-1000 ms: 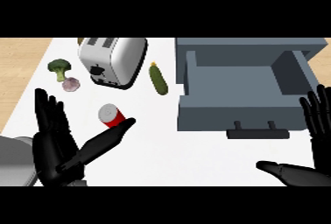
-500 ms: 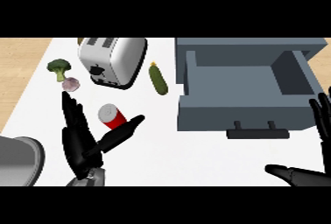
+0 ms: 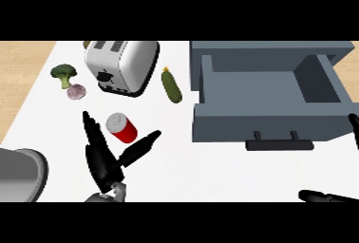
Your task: Pick up the can, place it into the drawer and close the drawer
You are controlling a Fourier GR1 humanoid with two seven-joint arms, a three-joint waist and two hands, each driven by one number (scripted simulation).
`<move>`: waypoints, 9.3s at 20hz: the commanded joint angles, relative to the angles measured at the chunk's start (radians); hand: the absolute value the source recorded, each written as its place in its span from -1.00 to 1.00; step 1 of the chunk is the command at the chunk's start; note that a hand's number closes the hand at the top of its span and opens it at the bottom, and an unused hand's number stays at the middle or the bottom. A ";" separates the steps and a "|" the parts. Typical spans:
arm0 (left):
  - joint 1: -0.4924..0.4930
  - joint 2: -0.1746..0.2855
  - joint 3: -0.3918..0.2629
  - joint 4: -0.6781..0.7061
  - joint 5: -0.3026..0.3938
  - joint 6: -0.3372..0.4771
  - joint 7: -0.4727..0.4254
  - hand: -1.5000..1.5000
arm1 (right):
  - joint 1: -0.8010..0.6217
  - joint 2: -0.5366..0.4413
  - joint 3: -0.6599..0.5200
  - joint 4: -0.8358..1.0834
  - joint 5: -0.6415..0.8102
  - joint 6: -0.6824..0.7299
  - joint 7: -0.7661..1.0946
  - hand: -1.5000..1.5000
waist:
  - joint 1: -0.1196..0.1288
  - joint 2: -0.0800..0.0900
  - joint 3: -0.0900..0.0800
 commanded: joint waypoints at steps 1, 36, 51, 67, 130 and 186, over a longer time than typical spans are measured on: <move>0.099 -0.001 -0.011 0.036 0.164 0.043 -0.199 -1.00 | 0.002 0.007 -0.015 0.029 -0.001 0.008 -0.029 -1.00 | 0.004 0.000 -0.001; -0.361 0.000 0.367 0.980 0.723 -0.400 -0.899 -1.00 | 0.017 0.055 -0.035 -0.116 0.041 0.057 0.077 -1.00 | -0.005 0.002 0.000; -0.543 0.036 0.459 1.209 0.694 -0.641 -0.972 1.00 | -0.055 -0.021 -0.164 -0.053 -0.061 0.092 0.083 -1.00 | -0.008 0.003 0.000; -0.621 0.101 0.275 1.064 0.540 -0.994 -0.722 1.00 | -0.056 0.024 -0.100 -0.052 0.047 0.059 0.071 -1.00 | 0.008 -0.003 0.001; -1.577 -0.001 -0.004 1.204 0.648 -0.382 -0.071 -1.00 | -0.249 -0.104 -0.108 -0.076 0.055 0.061 0.190 -1.00 | -0.099 0.024 0.004; -1.434 0.225 0.042 1.012 0.682 -0.521 0.006 -1.00 | -1.165 -0.069 0.148 1.630 1.185 -0.684 -0.205 -1.00 | 0.093 0.008 0.001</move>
